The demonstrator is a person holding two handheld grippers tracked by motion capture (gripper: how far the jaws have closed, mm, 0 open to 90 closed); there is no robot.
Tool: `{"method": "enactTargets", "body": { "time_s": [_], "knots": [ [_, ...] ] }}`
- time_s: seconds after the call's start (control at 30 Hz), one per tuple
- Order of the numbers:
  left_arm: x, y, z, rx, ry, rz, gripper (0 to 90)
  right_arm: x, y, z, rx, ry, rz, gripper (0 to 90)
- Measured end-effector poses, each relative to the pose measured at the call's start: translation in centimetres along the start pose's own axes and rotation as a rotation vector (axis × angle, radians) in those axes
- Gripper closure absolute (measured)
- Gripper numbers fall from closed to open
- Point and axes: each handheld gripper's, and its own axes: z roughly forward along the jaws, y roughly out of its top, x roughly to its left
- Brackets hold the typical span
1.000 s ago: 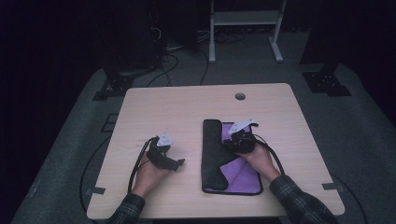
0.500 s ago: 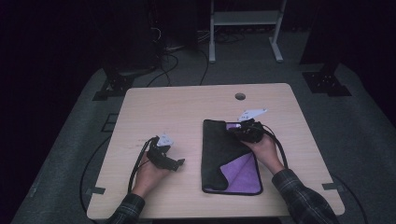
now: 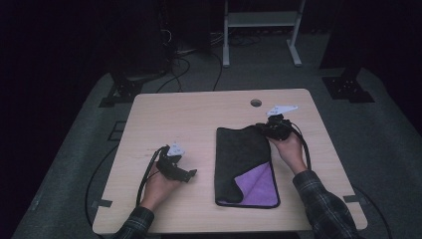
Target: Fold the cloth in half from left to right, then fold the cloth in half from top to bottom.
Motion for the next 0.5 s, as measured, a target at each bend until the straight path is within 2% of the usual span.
{"method": "enactTargets", "body": {
  "time_s": [0.1,0.27,0.37,0.5],
  "knots": [
    [0.0,0.0,0.0,0.000,-0.001,-0.002,0.0,-1.1,-0.4,0.4,0.003,-0.006,0.029,84.5],
    [0.0,0.0,0.0,0.000,-0.001,-0.002,0.0,-1.9,-1.0,1.2,0.023,-0.024,0.047,84.4],
    [0.0,0.0,0.0,0.000,0.000,-0.003,0.0,-2.7,-1.4,1.7,0.038,-0.043,0.068,84.1],
    [0.0,0.0,0.0,-0.001,0.002,-0.004,0.0,-3.2,-2.3,2.5,0.070,-0.094,0.084,81.8]
  ]
}}
